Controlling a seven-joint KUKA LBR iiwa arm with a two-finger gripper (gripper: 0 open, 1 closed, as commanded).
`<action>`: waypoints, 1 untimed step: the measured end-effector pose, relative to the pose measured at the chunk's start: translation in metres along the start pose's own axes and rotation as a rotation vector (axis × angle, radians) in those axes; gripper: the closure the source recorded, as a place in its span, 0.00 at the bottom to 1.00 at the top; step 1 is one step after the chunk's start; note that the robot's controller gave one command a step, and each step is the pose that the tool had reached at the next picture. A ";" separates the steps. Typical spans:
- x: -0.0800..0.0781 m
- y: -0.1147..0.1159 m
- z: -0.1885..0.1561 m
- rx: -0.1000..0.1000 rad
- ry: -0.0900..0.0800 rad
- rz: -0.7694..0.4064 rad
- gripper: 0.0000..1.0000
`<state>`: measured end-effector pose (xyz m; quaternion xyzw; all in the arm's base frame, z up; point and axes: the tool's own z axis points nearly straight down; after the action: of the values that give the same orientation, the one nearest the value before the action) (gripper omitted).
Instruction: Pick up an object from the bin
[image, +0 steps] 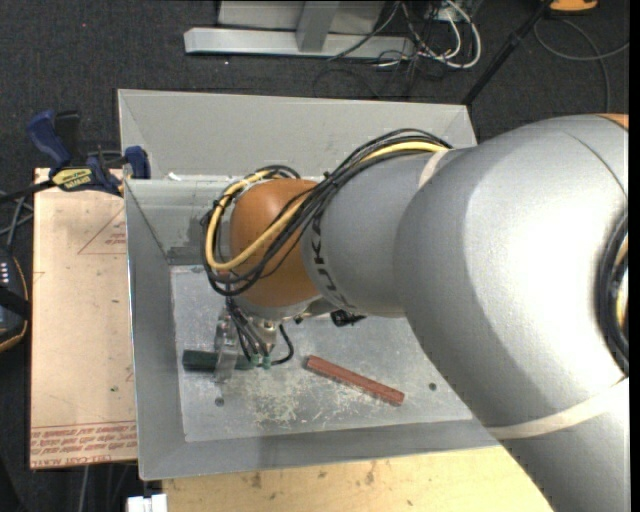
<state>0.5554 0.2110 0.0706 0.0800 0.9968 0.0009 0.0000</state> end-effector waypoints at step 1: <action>0.000 0.000 -0.002 0.001 0.000 0.000 1.00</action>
Offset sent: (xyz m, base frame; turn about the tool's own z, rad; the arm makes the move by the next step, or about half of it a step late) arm 0.0002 -0.0001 0.0022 0.0000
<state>0.5549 0.2108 0.0726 0.0800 0.9968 0.0007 -0.0002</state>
